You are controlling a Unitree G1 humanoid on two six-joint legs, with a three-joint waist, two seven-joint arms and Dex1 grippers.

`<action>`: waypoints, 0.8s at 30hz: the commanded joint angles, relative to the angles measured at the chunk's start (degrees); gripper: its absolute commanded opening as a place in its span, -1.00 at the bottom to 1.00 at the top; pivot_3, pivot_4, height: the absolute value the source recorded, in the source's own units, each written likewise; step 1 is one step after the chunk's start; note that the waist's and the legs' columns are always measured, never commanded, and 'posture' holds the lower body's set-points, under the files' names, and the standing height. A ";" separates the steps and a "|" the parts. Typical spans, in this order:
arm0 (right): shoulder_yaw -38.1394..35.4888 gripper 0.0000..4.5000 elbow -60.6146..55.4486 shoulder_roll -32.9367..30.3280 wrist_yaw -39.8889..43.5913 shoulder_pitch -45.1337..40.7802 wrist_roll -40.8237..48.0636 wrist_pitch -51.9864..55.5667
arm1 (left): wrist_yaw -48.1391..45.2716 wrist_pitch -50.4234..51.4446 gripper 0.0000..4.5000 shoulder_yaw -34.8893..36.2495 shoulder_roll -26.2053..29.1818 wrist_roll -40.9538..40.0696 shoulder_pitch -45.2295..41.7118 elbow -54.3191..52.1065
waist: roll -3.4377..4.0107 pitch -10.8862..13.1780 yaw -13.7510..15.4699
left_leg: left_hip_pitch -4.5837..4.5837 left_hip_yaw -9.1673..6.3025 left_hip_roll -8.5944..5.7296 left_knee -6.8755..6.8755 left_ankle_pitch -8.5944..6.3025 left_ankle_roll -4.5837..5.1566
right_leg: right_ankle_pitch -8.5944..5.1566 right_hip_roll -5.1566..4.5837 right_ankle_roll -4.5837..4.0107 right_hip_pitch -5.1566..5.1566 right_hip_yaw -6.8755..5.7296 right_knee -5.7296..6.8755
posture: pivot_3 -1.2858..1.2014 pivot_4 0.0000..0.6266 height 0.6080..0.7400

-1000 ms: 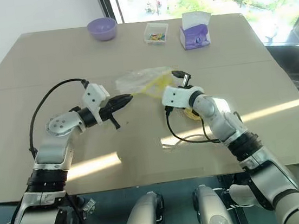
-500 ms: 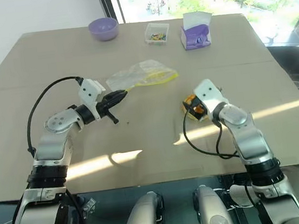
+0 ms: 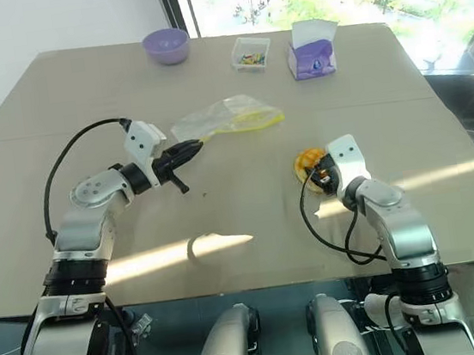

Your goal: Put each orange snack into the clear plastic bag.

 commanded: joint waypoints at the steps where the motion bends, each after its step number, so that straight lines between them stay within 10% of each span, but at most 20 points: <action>1: -1.19 -0.26 -1.39 -0.83 -0.20 0.68 1.80 1.51 | -0.20 -0.06 -1.00 1.23 0.22 -0.98 -1.68 -3.50 | 0.00 0.00 0.00 | 0.00 0.00 0.00 0.00 0.00 0.00 | 0.00 0.00 0.00 0.00 0.00 0.00 | 0.03 -0.52 0.89; 24: -1.64 -0.26 -8.25 -0.29 1.62 -12.23 16.19 8.62 | -5.09 -4.90 -1.00 -2.29 0.84 1.86 1.13 -7.79 | 0.07 0.05 -0.28 | -0.07 0.00 0.02 -0.01 -0.01 0.02 | 0.00 0.02 0.00 -0.07 0.01 -0.01 | 0.03 -0.52 0.89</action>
